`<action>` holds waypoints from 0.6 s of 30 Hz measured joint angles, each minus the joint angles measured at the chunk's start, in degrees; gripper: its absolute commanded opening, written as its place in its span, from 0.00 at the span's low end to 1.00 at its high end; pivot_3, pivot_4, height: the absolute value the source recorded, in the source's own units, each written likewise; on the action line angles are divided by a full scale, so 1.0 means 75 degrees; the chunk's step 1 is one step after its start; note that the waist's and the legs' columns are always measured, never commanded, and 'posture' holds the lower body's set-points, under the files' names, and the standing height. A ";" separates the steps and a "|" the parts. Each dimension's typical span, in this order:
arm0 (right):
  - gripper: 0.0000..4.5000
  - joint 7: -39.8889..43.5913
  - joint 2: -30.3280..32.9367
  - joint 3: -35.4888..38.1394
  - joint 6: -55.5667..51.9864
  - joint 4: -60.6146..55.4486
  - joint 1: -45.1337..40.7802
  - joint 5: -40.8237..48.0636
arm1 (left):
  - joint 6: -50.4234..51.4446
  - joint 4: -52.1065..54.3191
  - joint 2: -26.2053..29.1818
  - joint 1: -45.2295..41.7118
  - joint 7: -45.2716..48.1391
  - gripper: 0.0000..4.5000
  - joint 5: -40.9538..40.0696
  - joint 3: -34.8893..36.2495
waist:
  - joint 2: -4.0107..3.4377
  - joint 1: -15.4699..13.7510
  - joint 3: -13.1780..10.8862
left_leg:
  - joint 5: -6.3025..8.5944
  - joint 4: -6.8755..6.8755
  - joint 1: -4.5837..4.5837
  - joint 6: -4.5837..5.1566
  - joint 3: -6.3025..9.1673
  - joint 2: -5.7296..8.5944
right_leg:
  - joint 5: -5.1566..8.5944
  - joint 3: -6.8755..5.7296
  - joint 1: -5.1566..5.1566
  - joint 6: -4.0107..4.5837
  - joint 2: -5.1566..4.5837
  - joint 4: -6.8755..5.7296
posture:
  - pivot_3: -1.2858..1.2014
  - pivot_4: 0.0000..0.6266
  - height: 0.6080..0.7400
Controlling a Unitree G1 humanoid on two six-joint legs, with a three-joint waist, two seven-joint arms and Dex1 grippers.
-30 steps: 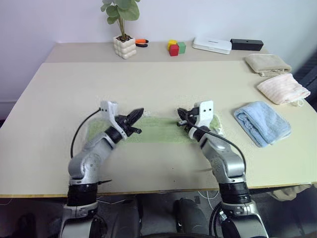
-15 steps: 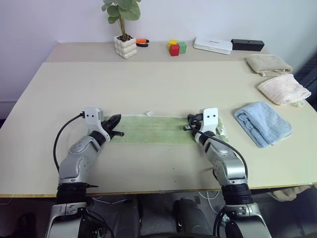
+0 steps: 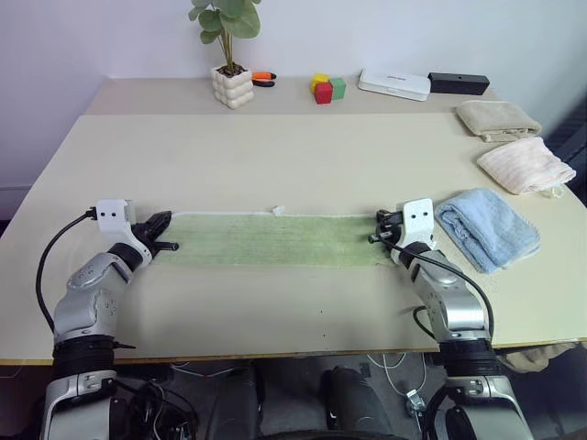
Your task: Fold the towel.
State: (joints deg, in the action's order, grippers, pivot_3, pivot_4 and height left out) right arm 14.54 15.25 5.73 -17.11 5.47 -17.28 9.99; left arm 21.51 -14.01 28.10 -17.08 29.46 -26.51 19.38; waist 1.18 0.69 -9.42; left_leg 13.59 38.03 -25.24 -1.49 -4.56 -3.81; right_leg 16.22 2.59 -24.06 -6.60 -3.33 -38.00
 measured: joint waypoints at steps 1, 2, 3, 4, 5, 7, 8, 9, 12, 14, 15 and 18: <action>0.50 0.0019 0.0000 0.0050 -0.0007 -0.0020 -0.0006 0.0051 | 0.0090 0.0000 -0.0002 -0.0024 0.0047 0.00 -0.0073 0.0006 | 0.0000 0.0000 0.0000 | 0.0000 0.0000 0.0000 0.0000 0.0000 0.0000 | 0.0000 0.0000 0.0000 0.0000 0.0000 0.0000 | 0.52 0.24 0.96; 0.61 0.0049 0.0000 0.0096 -0.0018 -0.0051 -0.0029 0.0083 | 0.0148 0.0000 -0.0002 -0.0057 0.0077 0.06 -0.0139 0.0010 | 0.0000 0.0001 0.0000 | 0.0000 0.0000 0.0000 0.0000 0.0001 -0.0001 | 0.0000 0.0000 -0.0001 0.0000 0.0000 -0.0001 | 0.52 0.24 0.96; 0.72 0.0065 0.0001 0.0152 -0.0046 -0.0080 -0.0059 0.0140 | 0.0195 0.0003 0.0002 -0.0090 0.0149 0.12 -0.0182 0.0010 | 0.0000 0.0001 0.0000 | 0.0000 0.0000 -0.0001 0.0000 0.0000 -0.0001 | 0.0000 0.0000 -0.0002 0.0000 0.0000 -0.0001 | 0.52 0.24 0.96; 0.84 0.0066 0.0003 0.0259 -0.0177 -0.0155 -0.0126 0.0259 | 0.0223 0.0035 0.0023 -0.0105 0.0348 0.19 -0.0224 -0.0009 | 0.0000 0.0005 0.0000 | 0.0000 0.0000 -0.0001 0.0000 -0.0001 -0.0001 | 0.0000 0.0000 -0.0002 0.0000 0.0000 0.0000 | 0.52 0.24 0.96; 0.94 0.0061 0.0013 0.0348 -0.0255 -0.0218 -0.0181 0.0340 | 0.0232 0.0064 0.0054 -0.0109 0.0494 0.28 -0.0240 -0.0036 | 0.0000 0.0008 0.0000 | 0.0000 -0.0001 -0.0002 0.0000 -0.0001 -0.0001 | 0.0000 0.0000 -0.0002 0.0000 0.0000 0.0000 | 0.52 0.24 0.96; 1.00 0.0075 0.0133 0.0556 -0.0580 -0.0513 -0.0217 0.0568 | 0.0226 0.0084 0.0219 -0.0173 0.1004 0.50 -0.0309 -0.0098 | 0.0000 -0.0008 -0.0001 | 0.0000 -0.0002 -0.0004 0.0000 0.0000 -0.0001 | 0.0000 -0.0001 -0.0005 0.0000 0.0000 0.0000 | 0.52 0.24 0.96; 1.00 0.0073 0.0188 0.0715 -0.0819 -0.0713 -0.0216 0.0756 | 0.0202 0.0081 0.0372 -0.0245 0.1280 0.61 -0.0311 -0.0111 | 0.0000 -0.0005 -0.0001 | 0.0000 -0.0002 -0.0004 0.0000 0.0000 -0.0001 | 0.0000 -0.0002 -0.0006 0.0000 0.0000 -0.0001 | 0.52 0.24 0.96; 1.00 0.0060 0.0192 0.0866 -0.0985 -0.0829 -0.0215 0.0937 | 0.0170 0.0075 0.0469 -0.0303 0.1442 0.75 -0.0311 -0.0116 | 0.0000 -0.0001 -0.0001 | 0.0000 -0.0003 -0.0004 0.0000 -0.0001 -0.0001 | 0.0000 -0.0001 -0.0005 0.0000 0.0000 0.0001 | 0.52 0.24 0.96; 1.00 -0.0103 -0.0026 0.1810 -0.2028 -0.1652 0.0013 0.2269 | -0.0094 -0.0214 0.0869 -0.0712 0.2434 0.98 -0.0332 -0.0239 | 0.0001 -0.0025 -0.0001 | 0.0000 -0.0006 -0.0006 0.0000 0.0000 -0.0002 | 0.0001 -0.0005 -0.0006 0.0001 0.0000 0.0003 | 0.52 0.24 0.96; 1.00 -0.0168 -0.0025 0.2203 -0.2626 -0.2297 0.0421 0.2997 | -0.0317 -0.0545 0.1124 -0.0952 0.3100 0.98 -0.0331 -0.0304 | 0.0000 -0.0014 -0.0001 | 0.0001 -0.0010 -0.0006 0.0001 -0.0002 -0.0002 | 0.0001 -0.0004 -0.0005 0.0002 0.0000 0.0009 | 0.52 0.24 0.96; 1.00 -0.0289 -0.0064 0.2417 -0.2978 -0.2751 0.0799 0.3413 | -0.0491 -0.0810 0.1273 -0.1097 0.3588 0.98 -0.0325 -0.0389 | 0.0000 -0.0017 -0.0001 | 0.0001 -0.0013 -0.0007 0.0001 0.0000 -0.0002 | 0.0001 -0.0005 -0.0006 0.0002 0.0000 0.0010 | 0.52 0.24 0.96; 1.00 -0.0865 -0.0341 0.2950 -0.3633 -0.3713 0.1778 0.4299 | -0.0852 -0.1545 0.1602 -0.1433 0.4965 0.98 -0.0262 -0.0694 | 0.0000 0.0001 -0.0001 | 0.0001 -0.0018 -0.0006 0.0001 -0.0001 -0.0003 | 0.0002 -0.0006 -0.0007 0.0004 0.0001 0.0012 | 0.52 0.24 0.96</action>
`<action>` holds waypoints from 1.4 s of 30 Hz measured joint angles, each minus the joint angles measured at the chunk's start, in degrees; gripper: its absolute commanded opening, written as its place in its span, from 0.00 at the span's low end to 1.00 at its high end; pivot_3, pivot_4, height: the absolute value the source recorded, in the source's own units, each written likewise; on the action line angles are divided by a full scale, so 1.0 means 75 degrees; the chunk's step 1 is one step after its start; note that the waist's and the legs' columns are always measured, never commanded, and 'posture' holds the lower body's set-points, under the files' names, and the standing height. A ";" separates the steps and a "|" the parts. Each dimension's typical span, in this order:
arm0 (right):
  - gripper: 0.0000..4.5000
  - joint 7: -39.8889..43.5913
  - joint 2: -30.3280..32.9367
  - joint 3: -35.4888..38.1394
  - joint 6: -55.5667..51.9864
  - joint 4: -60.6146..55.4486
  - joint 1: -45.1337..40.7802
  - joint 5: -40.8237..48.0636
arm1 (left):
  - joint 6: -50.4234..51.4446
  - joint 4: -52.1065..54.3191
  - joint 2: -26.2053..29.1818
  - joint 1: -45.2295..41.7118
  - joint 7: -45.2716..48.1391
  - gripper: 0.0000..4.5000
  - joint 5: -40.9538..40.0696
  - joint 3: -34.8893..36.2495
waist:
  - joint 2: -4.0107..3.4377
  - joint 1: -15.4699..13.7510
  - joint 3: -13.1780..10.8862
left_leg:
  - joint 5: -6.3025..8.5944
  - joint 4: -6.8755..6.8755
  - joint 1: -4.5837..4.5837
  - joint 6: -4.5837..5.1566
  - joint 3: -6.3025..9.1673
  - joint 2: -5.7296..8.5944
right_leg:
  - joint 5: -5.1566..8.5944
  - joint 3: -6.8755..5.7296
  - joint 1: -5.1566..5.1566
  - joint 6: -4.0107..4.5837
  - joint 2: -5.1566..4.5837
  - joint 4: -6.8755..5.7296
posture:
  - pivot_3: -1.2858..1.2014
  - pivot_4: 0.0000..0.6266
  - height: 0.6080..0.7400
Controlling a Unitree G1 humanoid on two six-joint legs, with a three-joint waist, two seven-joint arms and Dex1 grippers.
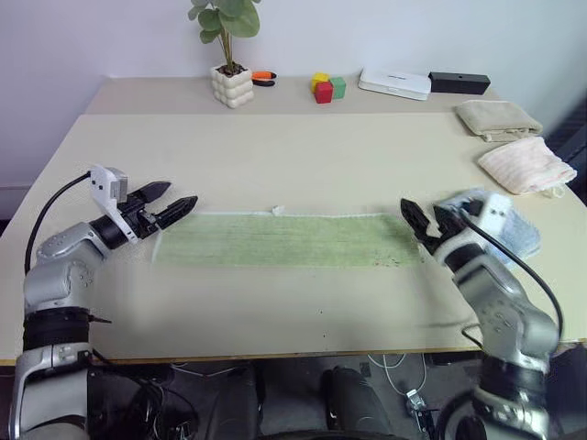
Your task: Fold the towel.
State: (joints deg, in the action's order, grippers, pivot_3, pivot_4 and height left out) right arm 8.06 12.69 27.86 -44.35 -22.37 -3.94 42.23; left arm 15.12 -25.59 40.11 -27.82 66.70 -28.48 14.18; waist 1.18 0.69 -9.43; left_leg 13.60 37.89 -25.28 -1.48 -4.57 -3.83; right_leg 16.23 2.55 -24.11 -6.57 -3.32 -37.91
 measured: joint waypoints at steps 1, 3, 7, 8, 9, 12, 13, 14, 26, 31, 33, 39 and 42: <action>1.00 -0.0173 -0.0030 0.0135 -0.0118 -0.0120 0.0132 0.0202 | -0.0120 -0.0146 0.0024 -0.0047 0.0363 0.98 0.0019 -0.0060 | 0.0000 0.0010 0.0000 | 0.0000 0.0002 0.0000 0.0000 -0.0004 0.0001 | -0.0001 0.0003 0.0000 0.0000 -0.0003 0.0001 | 0.52 0.24 0.96; 1.00 -0.0504 -0.0126 0.0359 -0.0252 -0.0368 0.0272 0.0557 | -0.0214 -0.0316 0.0016 -0.0175 0.0980 0.98 0.0033 -0.0278 | 0.0000 0.0020 0.0000 | 0.0000 0.0004 0.0000 0.0000 -0.0004 0.0001 | -0.0002 0.0005 0.0000 0.0001 -0.0003 0.0000 | 0.52 0.24 0.96; 1.00 -0.1426 -0.0677 0.0532 -0.0552 -0.0959 0.0663 0.1709 | -0.0672 -0.0985 -0.0067 -0.0773 0.2184 0.98 0.0065 -0.0567 | 0.0001 -0.0001 0.0000 | 0.0000 0.0000 -0.0003 0.0001 0.0006 -0.0003 | -0.0001 0.0000 -0.0002 0.0002 0.0004 0.0000 | 0.52 0.24 0.96; 1.00 -0.1710 -0.0776 0.0580 -0.0561 -0.0986 0.0738 0.2021 | -0.0729 -0.1110 -0.0100 -0.0930 0.2398 0.98 0.0073 -0.0597 | 0.0001 -0.0005 0.0001 | 0.0000 0.0001 -0.0004 0.0001 0.0006 -0.0001 | -0.0001 0.0000 -0.0002 0.0002 0.0002 0.0000 | 0.52 0.24 0.96; 1.00 -0.2058 -0.0953 0.0620 -0.0561 -0.1065 0.0824 0.2395 | -0.0754 -0.1237 -0.0132 -0.1088 0.2616 0.98 0.0091 -0.0651 | 0.0002 -0.0002 0.0001 | 0.0001 0.0002 -0.0005 0.0001 0.0006 -0.0001 | -0.0001 0.0000 -0.0002 0.0002 0.0002 0.0001 | 0.52 0.24 0.96; 1.00 -0.2704 -0.1031 0.0558 -0.0645 -0.1115 0.1055 0.3139 | -0.0750 -0.1362 -0.0296 -0.1315 0.2970 0.98 0.0133 -0.0874 | 0.0002 0.0007 0.0001 | 0.0002 0.0002 -0.0006 0.0003 0.0005 -0.0001 | -0.0001 0.0003 -0.0002 0.0002 0.0001 0.0002 | 0.52 0.24 0.96; 1.00 -0.2882 -0.1031 0.0550 -0.0646 -0.1115 0.1086 0.3334 | -0.0735 -0.1373 -0.0347 -0.1319 0.3036 0.98 0.0149 -0.0900 | 0.0002 0.0017 0.0001 | 0.0002 0.0002 -0.0006 0.0004 0.0005 -0.0001 | -0.0001 0.0003 -0.0002 0.0002 0.0001 0.0002 | 0.52 0.24 0.96; 1.00 -0.3079 -0.1029 0.0537 -0.0640 -0.1115 0.1113 0.3538 | -0.0725 -0.1374 -0.0387 -0.1319 0.3120 0.98 0.0169 -0.0928 | 0.0002 0.0021 0.0001 | 0.0002 0.0002 -0.0006 0.0004 0.0007 -0.0002 | -0.0001 0.0002 -0.0002 0.0002 0.0002 0.0002 | 0.52 0.24 0.96; 1.00 -0.4289 -0.0503 -0.0115 -0.0289 -0.0862 0.1281 0.5496 | -0.0826 -0.1317 -0.0594 -0.1312 0.3182 0.98 0.0268 -0.1017 | 0.0003 0.0025 0.0000 | 0.0003 0.0002 -0.0008 0.0006 0.0011 -0.0003 | 0.0000 0.0005 -0.0004 0.0001 0.0002 0.0002 | 0.52 0.24 0.96; 1.00 -0.4297 -0.0264 -0.0413 -0.0035 -0.0688 0.1365 0.5479 | -0.0906 -0.1236 -0.0608 -0.1155 0.3070 0.98 0.0264 -0.1010 | 0.0006 0.0027 0.0002 | 0.0003 0.0003 -0.0007 0.0006 0.0011 -0.0003 | -0.0001 0.0006 -0.0003 0.0001 0.0002 0.0002 | 0.52 0.24 0.96; 1.00 -0.4273 -0.0159 -0.0495 0.0030 -0.0624 0.1338 0.5440 | -0.0907 -0.1223 -0.0608 -0.1116 0.3033 0.98 0.0264 -0.1009 | 0.0009 0.0025 0.0004 | 0.0002 0.0004 -0.0007 0.0006 0.0012 -0.0003 | -0.0001 0.0005 -0.0002 0.0001 0.0002 0.0002 | 0.52 0.24 0.96; 0.74 -0.3992 -0.0144 -0.0728 0.0410 -0.0085 0.1021 0.5113 | -0.0959 -0.1137 -0.0608 -0.1104 0.2889 1.00 0.0262 -0.0963 | 0.0024 0.0023 0.0014 | 0.0003 0.0007 -0.0006 0.0006 0.0012 -0.0003 | -0.0001 0.0005 0.0000 0.0001 0.0003 0.0002 | 0.52 0.24 0.96; 0.42 -0.3952 -0.0233 -0.0868 0.0554 0.0270 0.0814 0.4870 | -0.0962 -0.1040 -0.0595 -0.1021 0.2869 1.00 0.0258 -0.0874 | 0.0024 0.0042 0.0014 | 0.0003 0.0006 -0.0006 0.0006 0.0012 -0.0003 | -0.0001 0.0005 0.0000 0.0001 0.0004 0.0002 | 0.52 0.24 0.96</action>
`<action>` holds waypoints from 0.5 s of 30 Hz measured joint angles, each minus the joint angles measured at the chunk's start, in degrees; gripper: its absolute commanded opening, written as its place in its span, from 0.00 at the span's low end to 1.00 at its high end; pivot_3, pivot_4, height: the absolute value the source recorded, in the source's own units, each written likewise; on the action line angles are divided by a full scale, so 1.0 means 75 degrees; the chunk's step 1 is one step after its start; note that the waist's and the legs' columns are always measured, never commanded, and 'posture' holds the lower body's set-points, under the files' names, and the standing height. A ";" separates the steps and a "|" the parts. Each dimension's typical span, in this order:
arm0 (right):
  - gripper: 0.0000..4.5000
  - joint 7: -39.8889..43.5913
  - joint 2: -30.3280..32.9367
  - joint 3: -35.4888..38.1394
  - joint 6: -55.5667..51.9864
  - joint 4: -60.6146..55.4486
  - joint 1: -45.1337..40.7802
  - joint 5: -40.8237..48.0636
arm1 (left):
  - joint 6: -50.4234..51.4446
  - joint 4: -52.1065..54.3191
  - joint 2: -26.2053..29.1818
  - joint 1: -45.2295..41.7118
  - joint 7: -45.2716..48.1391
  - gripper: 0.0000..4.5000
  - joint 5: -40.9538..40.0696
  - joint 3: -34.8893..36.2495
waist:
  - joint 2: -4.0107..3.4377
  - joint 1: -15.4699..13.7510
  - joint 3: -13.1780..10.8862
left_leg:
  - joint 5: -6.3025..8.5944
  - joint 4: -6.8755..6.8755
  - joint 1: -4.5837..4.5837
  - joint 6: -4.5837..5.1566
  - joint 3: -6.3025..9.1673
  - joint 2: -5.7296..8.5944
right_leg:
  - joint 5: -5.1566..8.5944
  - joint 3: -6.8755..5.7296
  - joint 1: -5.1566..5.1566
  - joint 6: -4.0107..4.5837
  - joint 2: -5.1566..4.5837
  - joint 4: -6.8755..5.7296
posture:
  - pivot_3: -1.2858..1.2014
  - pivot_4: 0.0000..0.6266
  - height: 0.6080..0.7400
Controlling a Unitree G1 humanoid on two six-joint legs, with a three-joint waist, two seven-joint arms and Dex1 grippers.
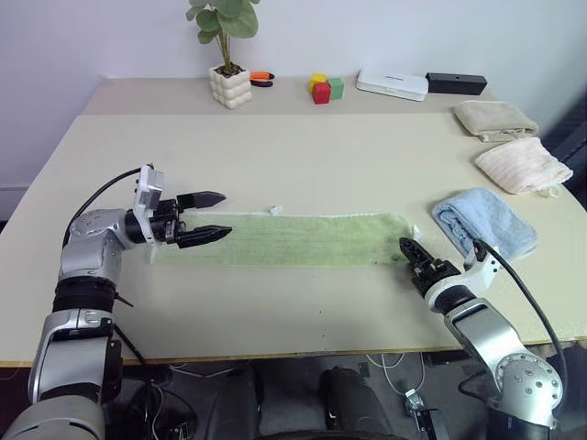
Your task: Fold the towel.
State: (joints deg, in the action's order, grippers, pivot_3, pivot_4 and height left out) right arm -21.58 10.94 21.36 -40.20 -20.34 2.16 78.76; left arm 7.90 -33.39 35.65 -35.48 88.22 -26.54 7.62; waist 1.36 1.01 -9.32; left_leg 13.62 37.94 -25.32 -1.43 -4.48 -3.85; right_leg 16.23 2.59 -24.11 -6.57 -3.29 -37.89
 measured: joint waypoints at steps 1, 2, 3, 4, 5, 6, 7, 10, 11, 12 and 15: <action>0.30 0.0001 -0.0021 -0.0023 0.0038 0.0105 -0.0071 -0.0061 | 0.0002 0.0036 -0.0001 0.0024 -0.0006 1.00 -0.0001 0.0000 | 0.0000 0.0005 0.0000 | 0.0000 0.0000 0.0000 0.0000 0.0000 -0.0001 | 0.0000 0.0000 -0.0001 0.0000 0.0001 0.0000 | 0.52 0.24 0.96; 0.19 0.0036 -0.0031 -0.0065 0.0087 0.0177 -0.0161 -0.0138 | 0.0004 0.0108 0.0003 0.0085 -0.0033 1.00 -0.0005 0.0011 | -0.0001 0.0007 0.0000 | 0.0000 -0.0001 0.0000 0.0000 0.0000 -0.0001 | 0.0000 0.0000 -0.0001 0.0000 0.0002 -0.0001 | 0.52 0.24 0.96; 0.09 0.0074 -0.0025 -0.0070 0.0099 0.0201 -0.0252 -0.0190 | 0.0006 0.0155 0.0004 0.0136 -0.0061 1.00 -0.0010 0.0017 | 0.0002 0.0009 0.0002 | 0.0000 -0.0001 0.0001 0.0001 0.0000 -0.0003 | 0.0000 0.0000 -0.0001 0.0000 0.0002 0.0000 | 0.52 0.24 0.96; 0.01 0.0117 -0.0009 -0.0083 0.0117 0.0202 -0.0349 -0.0260 | 0.0010 0.0238 0.0002 0.0212 -0.0096 1.00 -0.0014 0.0017 | 0.0005 0.0007 0.0003 | 0.0000 -0.0001 0.0000 0.0001 0.0000 -0.0003 | 0.0000 0.0000 -0.0001 0.0000 0.0002 0.0000 | 0.52 0.24 0.96; 0.01 0.0163 0.0025 -0.0094 0.0130 0.0205 -0.0398 -0.0323 | 0.0012 0.0278 0.0001 0.0253 -0.0122 1.00 -0.0016 0.0017 | 0.0009 0.0003 0.0006 | 0.0000 0.0000 0.0000 0.0001 0.0000 -0.0003 | 0.0000 0.0000 0.0000 0.0000 0.0002 0.0000 | 0.52 0.24 0.96; 0.01 0.0223 0.0096 -0.0101 0.0132 0.0278 -0.0417 -0.0452 | 0.0012 0.0309 0.0002 0.0295 -0.0159 1.00 -0.0021 0.0027 | 0.0012 -0.0016 0.0008 | 0.0000 0.0001 -0.0001 0.0001 0.0000 -0.0002 | 0.0000 -0.0001 0.0001 0.0000 0.0001 0.0000 | 0.52 0.24 0.96; 0.01 0.0280 0.0189 -0.0108 0.0128 0.0322 -0.0428 -0.0538 | 0.0013 0.0332 0.0005 0.0342 -0.0190 1.00 -0.0023 0.0052 | 0.0012 -0.0039 0.0008 | 0.0000 0.0001 -0.0001 0.0001 -0.0001 -0.0001 | 0.0000 -0.0001 0.0001 0.0000 -0.0001 0.0000 | 0.52 0.24 0.96; 0.01 0.0644 0.0884 -0.0143 0.0050 0.0567 -0.0543 -0.1100 | 0.0012 0.0368 0.0004 0.0442 -0.0297 1.00 -0.0026 0.0065 | 0.0011 -0.0066 0.0007 | 0.0001 0.0012 -0.0004 0.0003 -0.0004 0.0008 | 0.0000 0.0000 0.0005 0.0000 -0.0012 0.0002 | 0.52 0.24 0.96; 0.01 0.0808 0.1227 -0.0157 -0.0002 0.0634 -0.0582 -0.1377 | 0.0009 0.0368 0.0004 0.0442 -0.0309 1.00 -0.0026 0.0081 | 0.0009 -0.0068 0.0006 | 0.0002 0.0012 -0.0005 0.0004 -0.0005 0.0010 | 0.0000 0.0000 0.0004 0.0001 -0.0014 0.0002 | 0.52 0.24 0.96; 0.01 0.0989 0.1500 -0.0170 -0.0027 0.0635 -0.0613 -0.1632 | 0.0003 0.0368 0.0005 0.0441 -0.0319 1.00 -0.0026 0.0112 | 0.0010 -0.0058 0.0006 | 0.0003 0.0011 -0.0004 0.0005 -0.0004 0.0009 | 0.0000 0.0000 0.0004 0.0000 -0.0013 0.0002 | 0.52 0.24 0.96; 0.01 0.1563 0.2136 -0.0302 -0.0084 0.0638 -0.0688 -0.2270 | -0.0113 0.0365 -0.0005 0.0431 -0.0390 1.00 -0.0026 0.0139 | 0.0009 -0.0035 0.0006 | 0.0003 0.0007 -0.0004 0.0006 -0.0001 0.0004 | 0.0000 0.0000 0.0000 0.0000 -0.0002 0.0002 | 0.52 0.24 0.96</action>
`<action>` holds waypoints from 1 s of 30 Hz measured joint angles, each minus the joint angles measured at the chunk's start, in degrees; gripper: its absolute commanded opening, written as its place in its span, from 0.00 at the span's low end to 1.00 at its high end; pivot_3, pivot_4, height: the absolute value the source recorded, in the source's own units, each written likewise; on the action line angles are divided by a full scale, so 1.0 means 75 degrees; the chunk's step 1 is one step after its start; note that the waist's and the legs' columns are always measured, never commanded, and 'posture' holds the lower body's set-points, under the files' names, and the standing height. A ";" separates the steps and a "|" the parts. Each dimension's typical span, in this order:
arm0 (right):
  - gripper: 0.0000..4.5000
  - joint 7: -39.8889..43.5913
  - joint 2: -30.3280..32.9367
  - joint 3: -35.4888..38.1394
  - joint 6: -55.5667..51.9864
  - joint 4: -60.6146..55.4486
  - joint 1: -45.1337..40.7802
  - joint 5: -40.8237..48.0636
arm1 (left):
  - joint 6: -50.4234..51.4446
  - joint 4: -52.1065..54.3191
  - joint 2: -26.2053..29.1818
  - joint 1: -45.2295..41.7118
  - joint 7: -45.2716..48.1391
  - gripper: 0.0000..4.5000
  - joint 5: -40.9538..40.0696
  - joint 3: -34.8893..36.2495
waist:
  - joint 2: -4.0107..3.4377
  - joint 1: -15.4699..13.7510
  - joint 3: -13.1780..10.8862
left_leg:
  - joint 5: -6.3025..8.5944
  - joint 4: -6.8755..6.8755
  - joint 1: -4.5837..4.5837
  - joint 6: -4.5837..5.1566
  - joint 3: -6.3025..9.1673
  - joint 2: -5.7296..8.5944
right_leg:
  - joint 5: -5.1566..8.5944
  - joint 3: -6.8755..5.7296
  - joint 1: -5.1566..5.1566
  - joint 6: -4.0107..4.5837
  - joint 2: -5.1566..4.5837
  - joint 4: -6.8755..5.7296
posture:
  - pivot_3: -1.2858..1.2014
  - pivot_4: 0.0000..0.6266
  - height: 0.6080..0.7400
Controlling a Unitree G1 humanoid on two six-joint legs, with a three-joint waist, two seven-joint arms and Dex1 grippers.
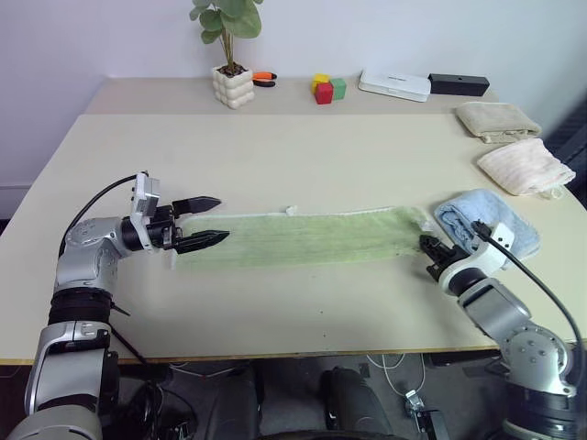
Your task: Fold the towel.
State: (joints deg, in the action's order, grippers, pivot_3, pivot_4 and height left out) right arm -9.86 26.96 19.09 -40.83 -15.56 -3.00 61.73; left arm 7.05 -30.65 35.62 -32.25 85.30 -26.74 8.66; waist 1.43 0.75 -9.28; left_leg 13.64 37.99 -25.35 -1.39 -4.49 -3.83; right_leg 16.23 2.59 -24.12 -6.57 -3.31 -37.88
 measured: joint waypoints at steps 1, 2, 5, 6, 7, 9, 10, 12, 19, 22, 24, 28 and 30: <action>0.01 0.0178 0.0154 -0.0013 0.0001 0.0002 -0.0031 -0.0172 | -0.0029 0.0000 -0.0005 -0.0001 -0.0045 1.00 0.0000 0.0002 | 0.0000 0.0000 0.0000 | 0.0000 -0.0001 0.0000 0.0000 0.0001 -0.0001 | 0.0000 0.0000 0.0000 0.0000 0.0002 0.0000 | 0.52 0.24 0.96; 0.01 0.0389 0.0361 -0.0060 -0.0006 0.0000 -0.0049 -0.0370 | -0.0044 0.0000 -0.0013 -0.0001 -0.0078 1.00 0.0000 0.0002 | 0.0000 0.0001 0.0000 | 0.0000 -0.0001 0.0000 0.0000 0.0000 -0.0001 | 0.0000 0.0001 -0.0001 0.0000 0.0002 0.0000 | 0.52 0.24 0.96; 0.01 0.1154 0.0925 -0.0407 -0.0055 -0.0252 -0.0153 -0.0913 | -0.0043 0.0074 -0.0010 0.0057 -0.0164 1.00 -0.0002 0.0041 | 0.0000 0.0002 0.0000 | 0.0000 -0.0001 0.0000 0.0000 -0.0001 -0.0001 | 0.0000 0.0002 -0.0001 -0.0001 0.0002 0.0000 | 0.52 0.24 0.96; 0.01 0.1388 0.1016 -0.0612 -0.0058 -0.0459 -0.0233 -0.1063 | -0.0042 0.0092 -0.0010 0.0075 -0.0189 1.00 -0.0003 0.0060 | 0.0000 0.0013 0.0000 | 0.0000 -0.0001 0.0000 0.0000 0.0000 -0.0004 | 0.0000 0.0002 -0.0003 -0.0001 0.0006 -0.0001 | 0.52 0.24 0.96; 0.01 0.1656 0.1095 -0.0832 -0.0042 -0.0660 -0.0327 -0.1252 | -0.0037 0.0154 -0.0005 0.0110 -0.0215 1.00 -0.0006 0.0081 | 0.0000 0.0019 0.0000 | 0.0000 -0.0001 -0.0001 0.0000 0.0001 -0.0004 | 0.0000 0.0002 -0.0005 -0.0001 0.0007 0.0000 | 0.52 0.24 0.96; 0.01 0.2294 0.1150 -0.1354 -0.0019 -0.1139 -0.0606 -0.1434 | -0.0006 0.0315 0.0010 0.0163 -0.0255 1.00 -0.0030 0.0155 | 0.0000 0.0017 0.0000 | 0.0000 -0.0001 -0.0001 0.0000 0.0002 -0.0007 | 0.0000 0.0003 -0.0008 -0.0001 0.0010 -0.0001 | 0.52 0.24 0.96; 0.01 0.2577 0.1140 -0.1557 -0.0057 -0.1341 -0.0755 -0.1413 | 0.0011 0.0440 0.0059 0.0226 -0.0272 1.00 -0.0052 0.0182 | 0.0000 0.0008 0.0000 | 0.0000 -0.0001 -0.0002 0.0000 0.0002 -0.0007 | 0.0000 0.0003 -0.0008 -0.0001 0.0010 0.0000 | 0.52 0.24 0.96; 0.01 0.3001 0.1132 -0.1848 -0.0184 -0.1605 -0.0978 -0.1356 | 0.0047 0.0614 0.0149 0.0359 -0.0310 1.00 -0.0115 0.0242 | 0.0001 0.0001 0.0000 | 0.0000 0.0001 -0.0002 0.0001 -0.0001 -0.0007 | 0.0000 0.0005 -0.0007 -0.0001 0.0008 0.0000 | 0.52 0.24 0.96; 0.01 0.4070 0.0943 -0.3190 -0.0690 -0.1676 -0.1688 -0.1665 | 0.0434 0.1504 0.0415 0.1014 -0.0568 1.00 -0.0373 0.0544 | 0.0004 -0.0017 -0.0002 | 0.0001 0.0004 -0.0003 0.0001 -0.0003 -0.0006 | 0.0000 0.0002 -0.0005 0.0000 0.0001 -0.0001 | 0.52 0.24 0.96; 0.01 0.4219 0.0541 -0.3627 -0.0672 -0.1329 -0.2086 -0.2093 | 0.0686 0.1954 0.0529 0.1372 -0.0609 1.00 -0.0528 0.0579 | 0.0005 0.0001 -0.0002 | 0.0001 0.0003 -0.0002 0.0001 -0.0004 -0.0006 | 0.0000 0.0002 -0.0006 0.0000 0.0002 -0.0001 | 0.52 0.24 0.96; 0.01 0.4283 0.0273 -0.3871 -0.0620 -0.0997 -0.2241 -0.2452 | 0.0797 0.2188 0.0586 0.1577 -0.0663 1.00 -0.0588 0.0609 | 0.0004 0.0002 -0.0002 | 0.0001 0.0002 -0.0003 0.0001 -0.0005 -0.0006 | 0.0000 0.0002 -0.0011 0.0000 0.0003 -0.0001 | 0.52 0.24 0.96; 0.01 0.4547 -0.0089 -0.4369 -0.0528 -0.0609 -0.2314 -0.3039 | 0.0930 0.2534 0.0666 0.1872 -0.0857 1.00 -0.0737 0.0789 | 0.0004 -0.0015 -0.0002 | 0.0001 0.0003 -0.0006 0.0001 -0.0006 -0.0006 | 0.0000 0.0001 -0.0012 0.0000 0.0001 -0.0001 | 0.52 0.24 0.96; 0.01 0.4694 -0.0098 -0.4560 -0.0443 -0.0567 -0.2313 -0.3325 | 0.0979 0.2668 0.0680 0.1947 -0.0923 1.00 -0.0793 0.0823 | 0.0004 -0.0020 -0.0002 | 0.0000 0.0003 -0.0005 0.0000 -0.0007 -0.0004 | 0.0000 0.0001 -0.0011 0.0000 -0.0001 -0.0001 | 0.52 0.24 0.96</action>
State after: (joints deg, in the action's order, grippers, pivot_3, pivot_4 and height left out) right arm 25.35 26.23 -15.11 -44.15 -19.81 -20.35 36.80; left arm 14.39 -10.64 40.72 -17.65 78.38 -32.68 14.84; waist 1.46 0.59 -9.30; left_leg 13.65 38.01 -25.39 -1.39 -4.54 -3.86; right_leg 16.23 2.59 -24.20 -6.57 -3.31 -37.89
